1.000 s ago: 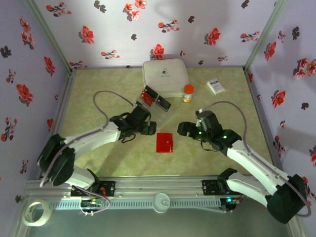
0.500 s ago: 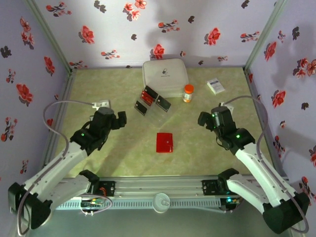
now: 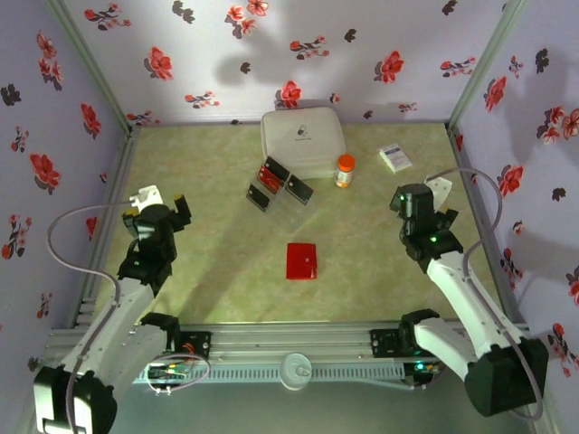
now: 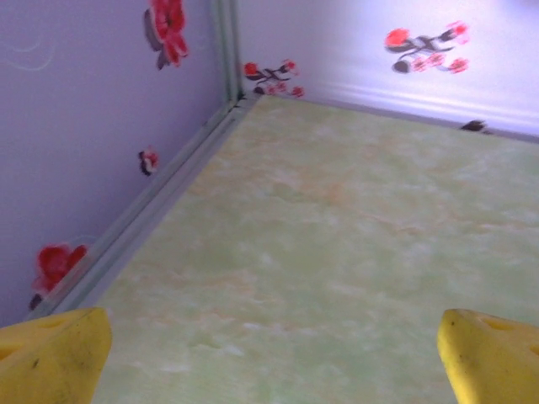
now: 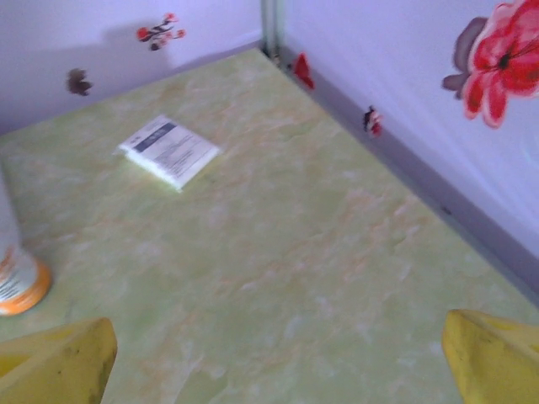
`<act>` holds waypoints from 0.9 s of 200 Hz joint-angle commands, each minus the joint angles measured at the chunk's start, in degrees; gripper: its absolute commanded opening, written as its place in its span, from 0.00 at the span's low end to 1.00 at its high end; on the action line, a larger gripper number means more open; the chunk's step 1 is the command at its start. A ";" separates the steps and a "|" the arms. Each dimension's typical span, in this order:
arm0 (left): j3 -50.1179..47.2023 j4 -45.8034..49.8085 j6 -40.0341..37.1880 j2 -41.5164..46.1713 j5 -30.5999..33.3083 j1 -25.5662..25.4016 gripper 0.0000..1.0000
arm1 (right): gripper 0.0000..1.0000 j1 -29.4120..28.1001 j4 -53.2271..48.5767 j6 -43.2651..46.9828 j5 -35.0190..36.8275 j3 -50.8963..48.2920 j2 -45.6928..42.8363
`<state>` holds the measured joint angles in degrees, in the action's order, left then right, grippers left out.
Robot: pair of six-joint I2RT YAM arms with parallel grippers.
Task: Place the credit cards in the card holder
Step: Reset both arms
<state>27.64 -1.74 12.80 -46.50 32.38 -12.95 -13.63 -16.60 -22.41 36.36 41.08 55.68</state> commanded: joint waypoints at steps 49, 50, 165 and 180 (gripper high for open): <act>-7.60 -31.51 -10.52 -20.82 -4.87 7.01 1.00 | 0.99 4.47 20.35 9.62 2.58 -7.09 13.51; -7.64 -32.02 -10.56 -21.13 -4.91 6.99 1.00 | 0.99 4.56 20.89 9.73 2.49 -7.25 13.72; -6.61 -52.04 -10.60 -41.97 -22.54 12.08 1.00 | 0.99 11.21 68.04 15.97 -18.01 -19.63 33.69; -5.31 -49.53 -13.17 -42.03 -25.54 11.99 1.00 | 0.99 11.18 70.44 16.37 -18.43 -20.24 33.60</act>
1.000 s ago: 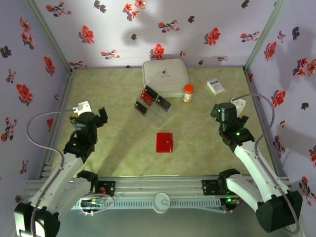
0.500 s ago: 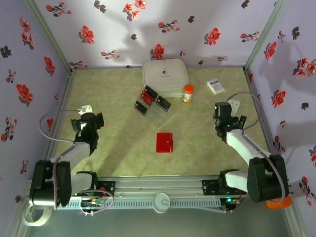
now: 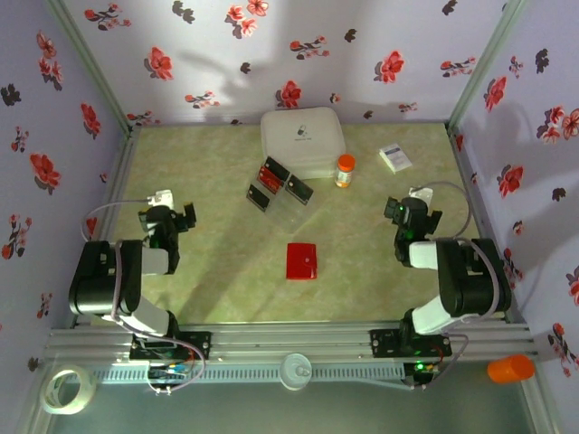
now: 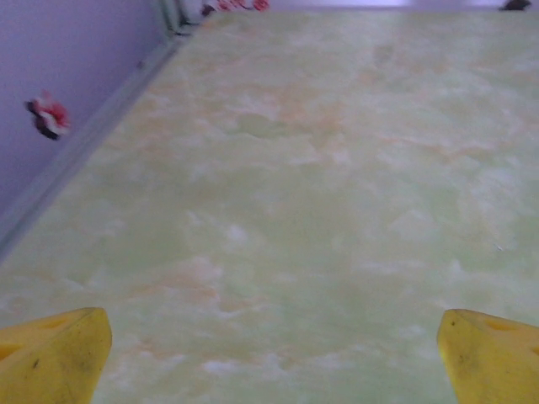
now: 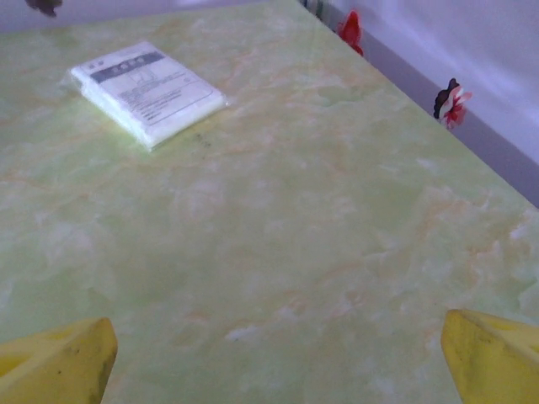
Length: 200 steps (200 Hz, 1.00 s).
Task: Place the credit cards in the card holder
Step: Reset both arms
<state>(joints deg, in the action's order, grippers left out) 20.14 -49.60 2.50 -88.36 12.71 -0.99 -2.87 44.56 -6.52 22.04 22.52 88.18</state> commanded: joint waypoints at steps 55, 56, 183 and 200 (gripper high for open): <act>3.55 0.77 -1.71 -0.39 -8.96 1.59 1.00 | 0.99 2.17 4.73 0.37 -10.05 0.53 1.36; 3.52 0.76 -1.71 -0.36 -8.99 1.60 1.00 | 0.99 2.17 4.70 0.37 -10.07 0.47 1.28; 3.06 -0.05 -2.11 -0.23 -8.24 1.29 1.00 | 0.99 1.73 4.25 1.03 -10.29 0.94 1.61; 3.00 -0.05 -2.01 -0.23 -8.04 1.32 1.00 | 0.99 1.91 4.10 0.99 -10.87 0.90 1.49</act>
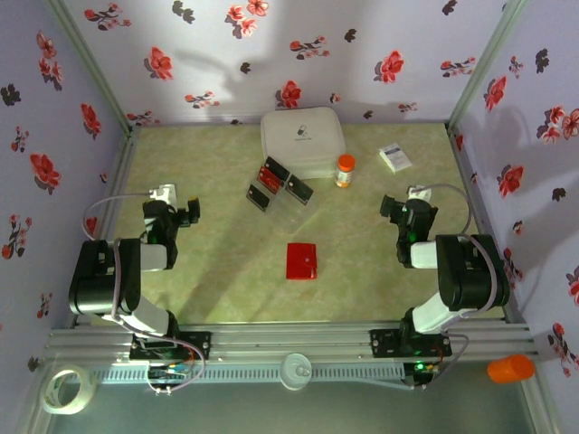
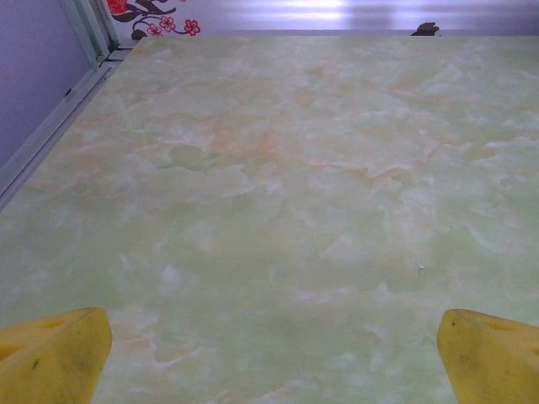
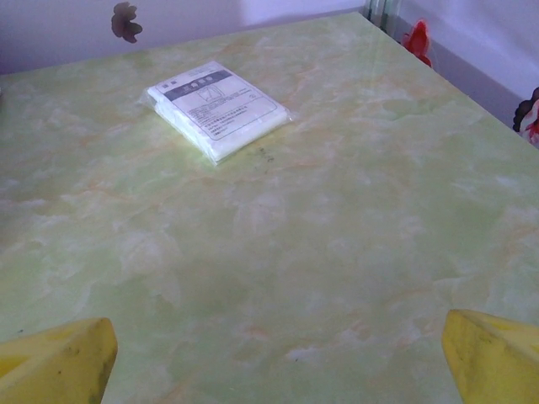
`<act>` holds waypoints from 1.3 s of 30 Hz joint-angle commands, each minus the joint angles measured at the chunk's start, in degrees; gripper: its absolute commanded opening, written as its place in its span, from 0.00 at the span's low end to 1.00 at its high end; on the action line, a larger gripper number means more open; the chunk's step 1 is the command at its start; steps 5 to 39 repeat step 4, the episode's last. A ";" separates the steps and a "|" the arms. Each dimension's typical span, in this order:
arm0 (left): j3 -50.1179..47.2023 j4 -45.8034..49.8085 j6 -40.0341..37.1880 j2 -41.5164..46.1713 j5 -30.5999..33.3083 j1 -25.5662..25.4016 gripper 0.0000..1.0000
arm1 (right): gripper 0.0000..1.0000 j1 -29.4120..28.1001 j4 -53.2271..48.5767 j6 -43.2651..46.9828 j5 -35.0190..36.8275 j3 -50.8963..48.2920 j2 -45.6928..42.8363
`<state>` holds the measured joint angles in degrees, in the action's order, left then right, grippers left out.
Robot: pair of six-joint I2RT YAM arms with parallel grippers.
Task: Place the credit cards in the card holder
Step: Reset both arms
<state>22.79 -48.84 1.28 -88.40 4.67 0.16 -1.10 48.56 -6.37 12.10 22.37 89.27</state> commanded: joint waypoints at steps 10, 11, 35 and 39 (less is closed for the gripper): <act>0.13 -1.25 -0.66 -0.10 0.21 0.14 1.00 | 0.99 0.14 1.46 0.96 -1.22 0.03 -0.11; 0.13 -1.25 -0.66 -0.10 0.21 0.14 1.00 | 0.99 0.14 1.46 0.96 -1.22 0.03 -0.11; 0.13 -1.25 -0.66 -0.10 0.21 0.14 1.00 | 0.99 0.14 1.46 0.96 -1.22 0.03 -0.11; 0.13 -1.25 -0.66 -0.10 0.21 0.14 1.00 | 0.99 0.14 1.46 0.96 -1.22 0.03 -0.11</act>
